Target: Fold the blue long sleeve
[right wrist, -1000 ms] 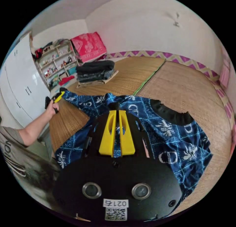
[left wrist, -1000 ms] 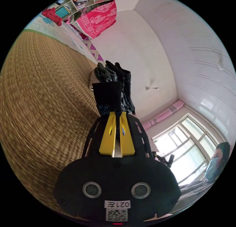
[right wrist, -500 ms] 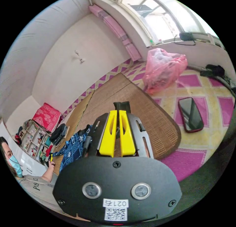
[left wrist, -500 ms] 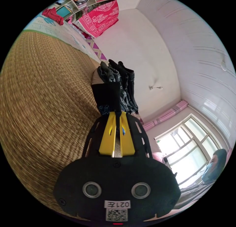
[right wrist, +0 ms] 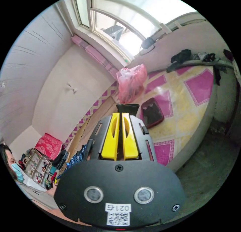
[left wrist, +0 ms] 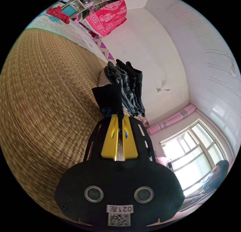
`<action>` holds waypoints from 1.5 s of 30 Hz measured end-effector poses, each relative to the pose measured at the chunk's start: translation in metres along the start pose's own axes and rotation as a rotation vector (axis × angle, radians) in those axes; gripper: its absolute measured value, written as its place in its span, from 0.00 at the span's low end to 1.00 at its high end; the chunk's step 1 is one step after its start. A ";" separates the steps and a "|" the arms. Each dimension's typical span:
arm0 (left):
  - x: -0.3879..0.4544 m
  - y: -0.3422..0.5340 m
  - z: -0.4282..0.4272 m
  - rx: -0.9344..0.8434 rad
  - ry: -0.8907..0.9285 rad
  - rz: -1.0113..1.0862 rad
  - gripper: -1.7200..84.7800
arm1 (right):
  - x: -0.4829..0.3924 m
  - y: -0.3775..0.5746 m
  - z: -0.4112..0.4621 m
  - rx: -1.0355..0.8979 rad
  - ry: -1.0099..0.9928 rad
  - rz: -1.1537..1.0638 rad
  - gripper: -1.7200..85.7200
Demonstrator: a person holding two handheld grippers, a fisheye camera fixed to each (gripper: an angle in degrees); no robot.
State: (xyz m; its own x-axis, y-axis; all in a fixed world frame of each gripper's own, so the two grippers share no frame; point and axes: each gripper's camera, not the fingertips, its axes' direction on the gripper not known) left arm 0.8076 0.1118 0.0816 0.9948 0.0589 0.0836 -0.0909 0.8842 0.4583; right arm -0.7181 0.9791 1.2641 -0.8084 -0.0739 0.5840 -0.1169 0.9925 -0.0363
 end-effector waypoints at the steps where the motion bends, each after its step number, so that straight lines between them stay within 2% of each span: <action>1: 0.000 0.003 0.003 0.001 0.007 0.004 0.01 | 0.002 0.004 -0.004 -0.006 0.019 -0.006 0.02; 3: -0.001 0.007 0.006 0.004 0.017 0.010 0.01 | 0.031 0.027 0.004 -0.127 0.141 0.063 0.02; 5: -0.002 0.012 0.011 0.001 0.019 0.002 0.01 | 0.059 0.053 0.013 -0.209 0.180 0.133 0.02; 7: -0.002 0.015 0.015 -0.002 0.013 -0.007 0.01 | 0.079 0.079 0.013 -0.213 0.181 0.184 0.02; 13: -0.004 0.026 0.026 -0.004 0.020 -0.020 0.01 | 0.131 0.156 -0.012 -0.130 0.045 0.354 0.03; 17: -0.006 0.032 0.033 -0.008 0.034 -0.030 0.01 | 0.160 0.197 -0.026 -0.061 -0.116 0.453 0.05; 21: -0.005 0.037 0.038 -0.006 0.029 -0.028 0.01 | 0.156 0.214 -0.051 -0.024 -0.097 0.402 0.11; 24: -0.005 0.041 0.042 -0.006 0.035 -0.027 0.01 | 0.157 0.226 -0.068 0.025 -0.131 0.428 0.12; 27: -0.005 0.044 0.046 -0.005 0.036 -0.027 0.01 | 0.151 0.235 -0.060 -0.002 -0.161 0.443 0.13; 36: 0.002 0.054 0.053 0.005 -0.011 -0.018 0.01 | 0.103 0.224 -0.037 0.011 0.111 0.459 0.04; 39: 0.002 0.056 0.055 0.005 -0.007 -0.016 0.01 | 0.092 0.216 -0.057 0.074 0.033 0.437 0.03; 41: 0.001 0.056 0.055 0.006 0.018 -0.009 0.01 | 0.102 0.220 -0.052 0.003 0.083 0.503 0.04; 44: -0.003 0.055 0.057 0.003 0.043 -0.022 0.01 | 0.127 0.236 -0.060 0.061 -0.144 0.644 0.05; 45: -0.003 0.055 0.057 0.001 0.044 -0.023 0.01 | 0.124 0.235 -0.070 0.098 -0.150 0.632 0.05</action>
State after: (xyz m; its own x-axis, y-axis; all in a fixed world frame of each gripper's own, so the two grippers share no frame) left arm 0.7966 0.1340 0.1571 0.9977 0.0593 0.0341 -0.0683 0.8852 0.4601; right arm -0.8049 1.2096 1.3850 -0.8098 0.5003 0.3065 0.3604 0.8364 -0.4131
